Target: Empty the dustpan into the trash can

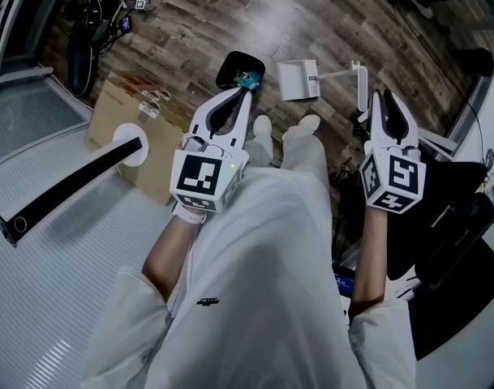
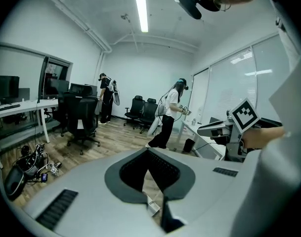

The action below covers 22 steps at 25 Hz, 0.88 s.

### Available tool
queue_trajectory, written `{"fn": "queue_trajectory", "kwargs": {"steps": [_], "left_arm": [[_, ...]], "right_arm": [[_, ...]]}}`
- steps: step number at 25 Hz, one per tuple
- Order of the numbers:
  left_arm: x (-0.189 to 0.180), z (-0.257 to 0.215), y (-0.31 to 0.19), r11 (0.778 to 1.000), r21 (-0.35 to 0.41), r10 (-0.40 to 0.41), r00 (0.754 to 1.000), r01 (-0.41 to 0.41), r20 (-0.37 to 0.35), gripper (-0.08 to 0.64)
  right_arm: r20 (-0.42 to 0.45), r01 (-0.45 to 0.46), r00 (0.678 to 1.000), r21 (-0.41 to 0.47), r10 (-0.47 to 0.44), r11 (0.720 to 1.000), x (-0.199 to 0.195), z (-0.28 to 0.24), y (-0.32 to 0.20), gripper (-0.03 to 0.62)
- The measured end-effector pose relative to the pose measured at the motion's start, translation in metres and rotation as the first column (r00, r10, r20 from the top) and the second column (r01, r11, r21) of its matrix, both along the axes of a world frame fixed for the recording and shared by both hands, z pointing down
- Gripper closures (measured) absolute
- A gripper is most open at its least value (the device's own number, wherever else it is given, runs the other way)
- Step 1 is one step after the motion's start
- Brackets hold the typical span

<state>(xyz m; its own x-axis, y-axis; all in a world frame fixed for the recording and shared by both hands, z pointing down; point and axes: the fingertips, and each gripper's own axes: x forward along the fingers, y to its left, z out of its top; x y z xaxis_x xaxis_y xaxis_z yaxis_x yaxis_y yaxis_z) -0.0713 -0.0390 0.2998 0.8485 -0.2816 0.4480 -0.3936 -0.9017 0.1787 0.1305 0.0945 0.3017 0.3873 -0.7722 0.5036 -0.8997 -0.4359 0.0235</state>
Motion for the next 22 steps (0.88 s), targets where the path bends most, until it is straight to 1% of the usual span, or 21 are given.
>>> {"fn": "queue_trajectory", "kwargs": {"steps": [3, 9, 12, 16, 20, 22], "left_arm": [[-0.004, -0.011, -0.001, 1.0, 0.015, -0.004, 1.0, 0.004, -0.011, 0.554], [-0.012, -0.032, 0.0, 0.999, 0.047, 0.0, 0.999, 0.001, -0.039, 0.554], [-0.018, -0.043, 0.002, 0.999, 0.052, -0.001, 0.999, 0.004, -0.051, 0.554], [-0.024, -0.061, 0.008, 0.998, 0.064, -0.001, 0.995, 0.007, -0.095, 0.554], [-0.034, -0.073, 0.011, 0.997, 0.071, -0.005, 0.994, 0.013, -0.108, 0.554], [-0.036, -0.079, 0.011, 0.997, 0.082, -0.002, 0.991, 0.014, -0.137, 0.553]], "right_arm": [[0.0, 0.022, 1.0, 0.015, -0.022, 1.0, -0.015, -0.007, 0.0, 0.545], [-0.023, 0.081, 0.997, 0.064, -0.079, 0.995, -0.042, -0.031, -0.003, 0.557], [-0.049, 0.131, 0.991, 0.1, -0.126, 0.986, -0.056, -0.047, -0.008, 0.566], [-0.089, 0.174, 0.982, 0.125, -0.164, 0.977, -0.07, -0.066, -0.009, 0.572], [-0.12, 0.222, 0.971, 0.156, -0.205, 0.962, -0.085, -0.079, -0.006, 0.579], [-0.131, 0.237, 0.967, 0.163, -0.217, 0.958, -0.09, -0.083, -0.004, 0.578]]}}
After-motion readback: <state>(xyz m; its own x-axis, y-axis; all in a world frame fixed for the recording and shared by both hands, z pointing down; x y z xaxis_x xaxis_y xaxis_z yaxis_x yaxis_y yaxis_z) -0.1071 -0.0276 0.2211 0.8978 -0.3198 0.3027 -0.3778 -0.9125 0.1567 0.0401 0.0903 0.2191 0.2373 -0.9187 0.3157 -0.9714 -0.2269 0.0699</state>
